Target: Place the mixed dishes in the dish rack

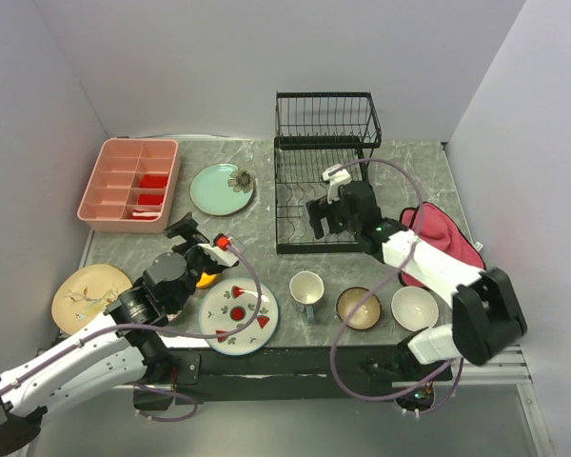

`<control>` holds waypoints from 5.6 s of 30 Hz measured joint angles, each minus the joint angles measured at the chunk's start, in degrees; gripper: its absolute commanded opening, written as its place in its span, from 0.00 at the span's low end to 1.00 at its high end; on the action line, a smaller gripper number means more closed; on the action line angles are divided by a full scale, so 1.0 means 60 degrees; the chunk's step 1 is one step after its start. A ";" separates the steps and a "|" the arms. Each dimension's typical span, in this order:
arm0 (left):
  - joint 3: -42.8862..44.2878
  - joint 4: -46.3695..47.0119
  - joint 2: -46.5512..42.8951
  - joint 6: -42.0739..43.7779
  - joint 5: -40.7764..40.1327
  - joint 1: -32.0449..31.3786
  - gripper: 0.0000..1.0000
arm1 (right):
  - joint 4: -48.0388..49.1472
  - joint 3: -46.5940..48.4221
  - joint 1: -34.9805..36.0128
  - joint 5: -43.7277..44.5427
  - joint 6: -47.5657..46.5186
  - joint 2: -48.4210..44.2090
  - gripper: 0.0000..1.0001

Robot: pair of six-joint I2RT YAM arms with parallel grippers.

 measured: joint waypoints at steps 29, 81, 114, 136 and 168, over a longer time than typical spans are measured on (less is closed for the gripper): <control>0.0306 -0.2106 -0.0080 -0.2353 0.1053 0.2452 0.99 | -0.1730 0.2382 0.0029 -0.0557 -0.3847 0.3100 0.00; 0.0579 -0.1887 0.0903 -0.2317 0.1115 0.2962 1.00 | 0.0729 0.4335 0.0044 -0.1366 -0.7785 0.6065 0.00; 0.1246 -0.2481 0.0670 -0.1942 0.2630 0.2747 0.99 | 0.2047 0.2419 0.0124 -0.0499 -0.9344 0.4291 0.45; 0.1512 -0.1953 0.2681 -0.6528 0.8451 -0.0138 0.85 | -0.6357 0.0991 -0.2051 -0.2368 -0.2189 -0.3497 0.34; 0.4127 -0.3180 0.8641 -1.4786 0.3657 -0.4014 0.81 | -0.6539 -0.0342 -0.2364 -0.1759 -0.1213 -0.6360 0.65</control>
